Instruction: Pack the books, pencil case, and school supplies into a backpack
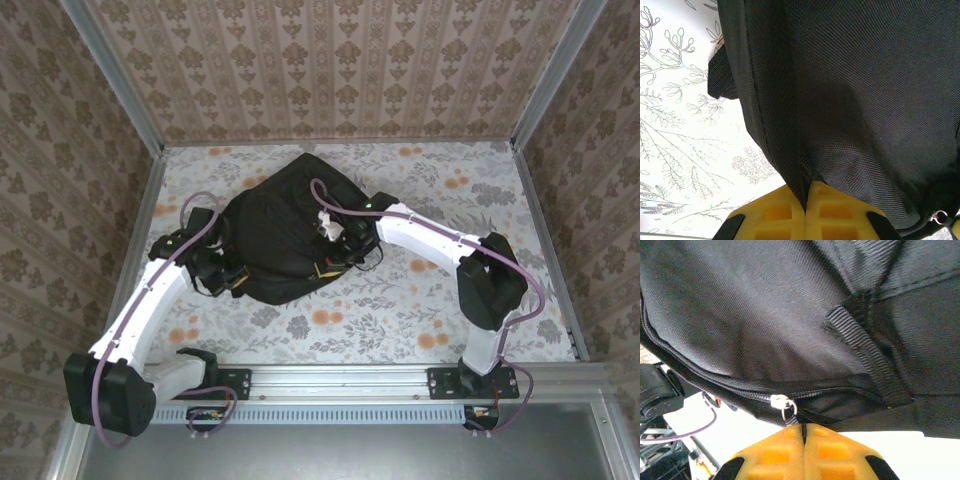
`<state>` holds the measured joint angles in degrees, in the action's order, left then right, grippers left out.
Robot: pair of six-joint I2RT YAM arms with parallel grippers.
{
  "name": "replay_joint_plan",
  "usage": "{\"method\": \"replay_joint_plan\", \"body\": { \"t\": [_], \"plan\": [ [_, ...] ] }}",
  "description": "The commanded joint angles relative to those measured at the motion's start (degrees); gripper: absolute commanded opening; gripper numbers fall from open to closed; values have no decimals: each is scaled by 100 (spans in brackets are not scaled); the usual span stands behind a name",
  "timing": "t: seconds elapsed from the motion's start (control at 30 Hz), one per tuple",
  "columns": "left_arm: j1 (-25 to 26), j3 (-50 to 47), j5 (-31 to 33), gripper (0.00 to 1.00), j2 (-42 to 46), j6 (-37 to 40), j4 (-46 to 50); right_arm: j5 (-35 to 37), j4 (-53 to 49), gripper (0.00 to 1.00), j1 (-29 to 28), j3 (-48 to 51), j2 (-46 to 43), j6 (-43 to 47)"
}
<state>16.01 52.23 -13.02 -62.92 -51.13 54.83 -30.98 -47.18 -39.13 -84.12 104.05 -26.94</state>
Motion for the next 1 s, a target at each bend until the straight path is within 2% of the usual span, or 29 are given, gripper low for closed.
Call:
{"method": "replay_joint_plan", "body": {
  "t": [0.0,0.13,0.17,0.27,0.33,0.47,0.57,0.67,0.77,0.83,0.97],
  "plan": [
    [56,40,185,0,116,150,-92,439,-301,0,81,68,-280,31],
    [351,83,139,0,61,138,-216,524,-227,0,117,80,-322,-54],
    [452,98,82,0,45,162,-310,463,-153,8,117,85,-354,-80],
    [934,238,-150,0,-138,256,-523,275,213,45,117,203,-688,-287],
    [1382,391,-410,0,-349,332,-651,465,344,60,157,268,-1064,-350],
    [2272,592,-664,0,-754,511,-1026,1208,384,64,511,463,-1895,-610],
    [2909,811,-796,3,-1215,490,-1331,1673,576,65,1049,912,-2622,-985],
    [3446,1278,-631,5,-1775,537,-1406,2044,690,65,1603,1368,-3323,-1202],
    [3789,1934,-681,7,-2424,657,-1344,2352,693,66,2049,1690,-3910,-1263],
    [3997,2388,-759,17,-2850,810,-1287,2443,684,69,2292,1843,-4204,-1261],
    [4221,3105,-1198,26,-3630,1014,-1314,2386,669,69,2580,2028,-4486,-1150]
  ]
}}
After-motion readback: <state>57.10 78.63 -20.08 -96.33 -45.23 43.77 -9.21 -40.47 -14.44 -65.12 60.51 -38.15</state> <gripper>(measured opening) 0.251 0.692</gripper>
